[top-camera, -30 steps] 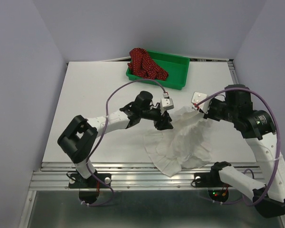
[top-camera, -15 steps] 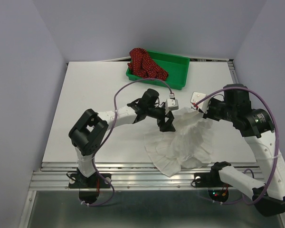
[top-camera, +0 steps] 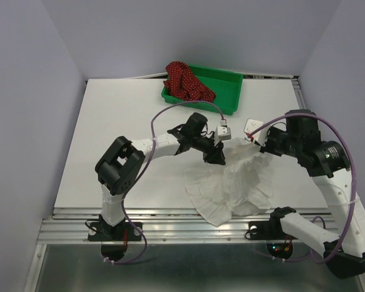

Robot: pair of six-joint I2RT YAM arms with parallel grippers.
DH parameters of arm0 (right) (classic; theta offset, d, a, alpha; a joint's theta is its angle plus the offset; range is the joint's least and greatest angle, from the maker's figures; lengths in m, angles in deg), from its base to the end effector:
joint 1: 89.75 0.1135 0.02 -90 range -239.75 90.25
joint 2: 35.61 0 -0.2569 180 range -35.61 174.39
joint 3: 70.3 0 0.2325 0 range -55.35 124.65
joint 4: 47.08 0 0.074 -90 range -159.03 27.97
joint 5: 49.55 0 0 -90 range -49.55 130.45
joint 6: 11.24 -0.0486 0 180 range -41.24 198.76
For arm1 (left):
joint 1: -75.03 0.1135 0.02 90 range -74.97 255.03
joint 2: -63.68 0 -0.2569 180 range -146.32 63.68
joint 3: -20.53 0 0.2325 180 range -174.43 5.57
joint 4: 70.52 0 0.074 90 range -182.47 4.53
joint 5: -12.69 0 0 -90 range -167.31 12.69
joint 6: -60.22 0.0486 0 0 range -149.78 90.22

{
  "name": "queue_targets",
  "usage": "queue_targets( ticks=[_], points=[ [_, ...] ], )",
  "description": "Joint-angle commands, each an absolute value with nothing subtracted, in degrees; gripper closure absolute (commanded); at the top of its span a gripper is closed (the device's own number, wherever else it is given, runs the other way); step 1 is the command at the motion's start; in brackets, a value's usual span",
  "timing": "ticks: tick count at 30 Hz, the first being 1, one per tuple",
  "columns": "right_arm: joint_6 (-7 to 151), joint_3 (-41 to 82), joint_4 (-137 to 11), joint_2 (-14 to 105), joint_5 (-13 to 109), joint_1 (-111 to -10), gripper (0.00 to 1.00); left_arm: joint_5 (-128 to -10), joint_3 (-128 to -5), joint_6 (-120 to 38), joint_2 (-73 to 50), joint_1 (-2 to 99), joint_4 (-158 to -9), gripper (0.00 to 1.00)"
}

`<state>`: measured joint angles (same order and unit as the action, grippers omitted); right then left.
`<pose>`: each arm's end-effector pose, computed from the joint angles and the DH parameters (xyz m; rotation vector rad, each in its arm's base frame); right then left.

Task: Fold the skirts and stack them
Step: Flatten the skirt out

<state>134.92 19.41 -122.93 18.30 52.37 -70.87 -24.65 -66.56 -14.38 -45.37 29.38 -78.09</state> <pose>0.1390 0.0581 0.3789 -1.4581 1.7191 -0.1125 0.2586 -0.3198 0.2184 1.5276 1.4439 -1.2720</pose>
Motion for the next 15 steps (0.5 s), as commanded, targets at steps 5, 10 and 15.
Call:
queue_targets(
  ticks=[5, 10, 15],
  points=[
    [133.25, 17.08, -117.49, 17.56, 47.4, -70.59, 0.99, -25.8, -71.24, -18.0, -43.9, 33.01, -82.46, 1.0],
    [131.23, 15.75, -112.31, 20.8, 45.89, -70.59, 0.99, -30.91, -76.15, -13.88, -38.63, 42.85, -93.28, 1.0],
    [128.15, 19.17, -106.95, 27.66, 48.62, -70.59, 0.99, -36.95, -80.2, -10.19, -32.21, 48.92, -103.3, 1.0]
  ],
)
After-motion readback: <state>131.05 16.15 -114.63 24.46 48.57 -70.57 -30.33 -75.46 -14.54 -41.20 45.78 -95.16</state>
